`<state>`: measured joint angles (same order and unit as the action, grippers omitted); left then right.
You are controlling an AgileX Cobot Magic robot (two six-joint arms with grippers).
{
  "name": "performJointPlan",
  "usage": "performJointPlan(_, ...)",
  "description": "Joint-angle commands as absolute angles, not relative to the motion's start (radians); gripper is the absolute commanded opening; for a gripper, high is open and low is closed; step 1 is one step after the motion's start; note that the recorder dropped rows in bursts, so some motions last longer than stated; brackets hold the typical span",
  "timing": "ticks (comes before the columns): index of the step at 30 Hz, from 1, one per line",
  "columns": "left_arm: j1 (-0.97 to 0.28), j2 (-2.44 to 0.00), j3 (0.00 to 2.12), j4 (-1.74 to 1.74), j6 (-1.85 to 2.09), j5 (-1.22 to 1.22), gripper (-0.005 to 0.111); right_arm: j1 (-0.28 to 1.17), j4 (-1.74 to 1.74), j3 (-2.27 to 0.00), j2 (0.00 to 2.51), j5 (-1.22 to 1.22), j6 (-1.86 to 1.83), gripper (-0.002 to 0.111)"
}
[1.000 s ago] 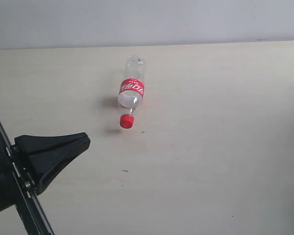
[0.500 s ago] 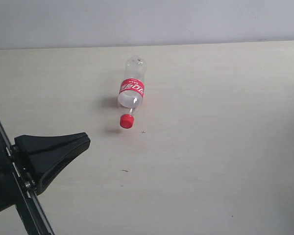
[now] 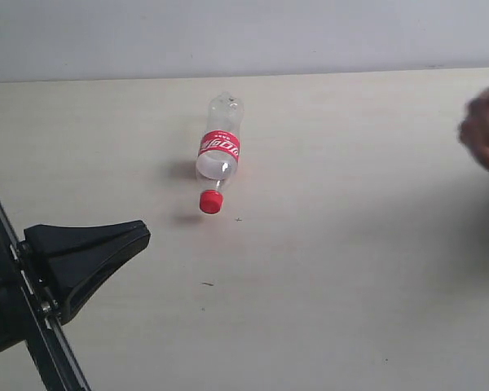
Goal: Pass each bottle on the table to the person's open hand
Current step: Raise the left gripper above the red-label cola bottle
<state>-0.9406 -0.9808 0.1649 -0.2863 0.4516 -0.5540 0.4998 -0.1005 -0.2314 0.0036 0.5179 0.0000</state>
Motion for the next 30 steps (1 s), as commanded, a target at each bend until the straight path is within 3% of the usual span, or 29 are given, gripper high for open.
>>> performJointPlan(1, -0.947, -0.983, 0.160, -0.283, 0.424, -0.570, 0.001, 0.500, -0.105, -0.227, 0.000, 0.514, 0.005, 0.000)
performJointPlan(10, -0.908, -0.985, 0.261, -0.617, 0.452, -0.577, 0.001, 0.500, -0.105, -0.227, 0.000, 0.514, 0.005, 0.000)
performJointPlan(22, -0.607, -1.136, 0.736, -0.631, 0.539, -0.009, 0.002, 0.500, -0.105, -0.227, 0.000, 0.514, 0.005, 0.000)
performJointPlan(24, -0.573, -1.180, 0.778, -0.646, 0.536, 0.047, 0.012, 0.500, -0.107, -0.227, 0.000, 0.514, 0.005, 0.000)
performJointPlan(25, -0.551, -1.223, 0.832, -0.646, 0.536, 0.126, 0.028, 0.500, -0.107, -0.227, 0.000, 0.514, 0.005, 0.000)
performJointPlan(27, -0.537, -1.292, 0.920, -0.644, 0.514, 0.192, 0.048, 0.500, -0.107, -0.227, 0.000, 0.514, 0.005, 0.000)
performJointPlan(30, -0.528, -1.397, 1.042, -0.639, 0.502, 0.192, 0.053, 0.500, -0.107, -0.227, 0.000, 0.514, 0.005, 0.000)
